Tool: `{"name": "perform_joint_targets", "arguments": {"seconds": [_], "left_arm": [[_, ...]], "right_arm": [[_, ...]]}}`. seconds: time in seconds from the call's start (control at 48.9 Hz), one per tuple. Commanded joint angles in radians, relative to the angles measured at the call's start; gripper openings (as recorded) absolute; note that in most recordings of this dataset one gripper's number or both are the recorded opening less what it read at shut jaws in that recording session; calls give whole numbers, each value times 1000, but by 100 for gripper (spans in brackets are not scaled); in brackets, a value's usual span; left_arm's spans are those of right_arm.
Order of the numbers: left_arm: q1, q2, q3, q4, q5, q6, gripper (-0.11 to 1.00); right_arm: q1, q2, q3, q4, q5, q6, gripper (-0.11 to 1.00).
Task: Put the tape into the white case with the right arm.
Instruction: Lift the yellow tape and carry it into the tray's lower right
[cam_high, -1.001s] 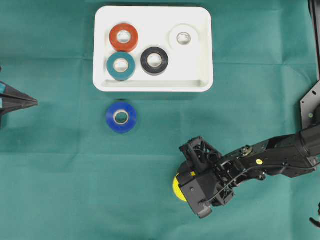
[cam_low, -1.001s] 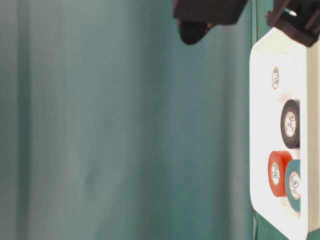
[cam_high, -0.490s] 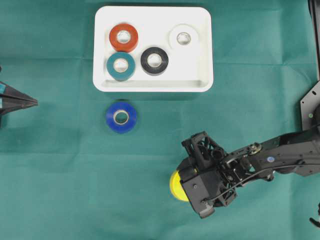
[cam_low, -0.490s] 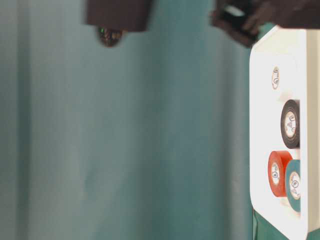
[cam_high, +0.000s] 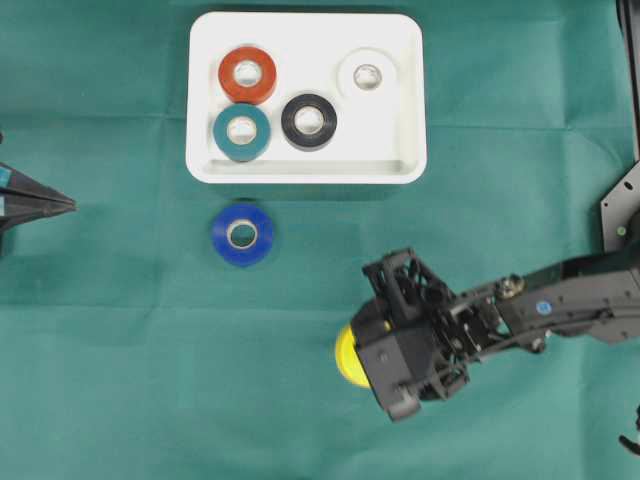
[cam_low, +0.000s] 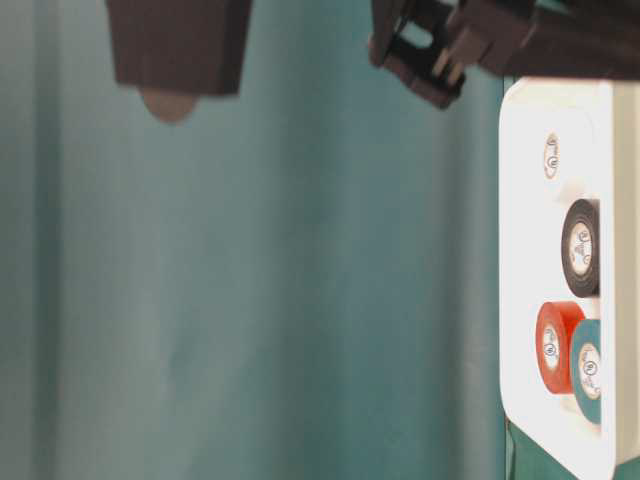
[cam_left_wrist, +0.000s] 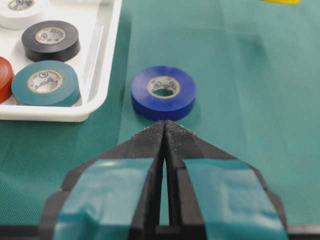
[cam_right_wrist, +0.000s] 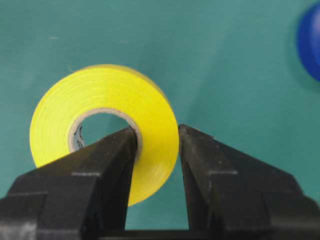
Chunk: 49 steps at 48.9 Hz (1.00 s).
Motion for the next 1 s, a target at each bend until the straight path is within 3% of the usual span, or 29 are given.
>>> {"name": "perform_joint_targets", "arguments": {"seconds": [0.0,0.306,0.981], "left_arm": [[2,6,-12,-2,-5,0,0],[2,6,-9,-2,-5,0,0],[2,6,-8,-2,-8,0,0]], "right_arm": [[-35,-28,-21,-3,-9,-3,0],[-199,-28,-28,-29,-11,-5,0],[-535,-26,-49,-29,-41,-5,0]]}}
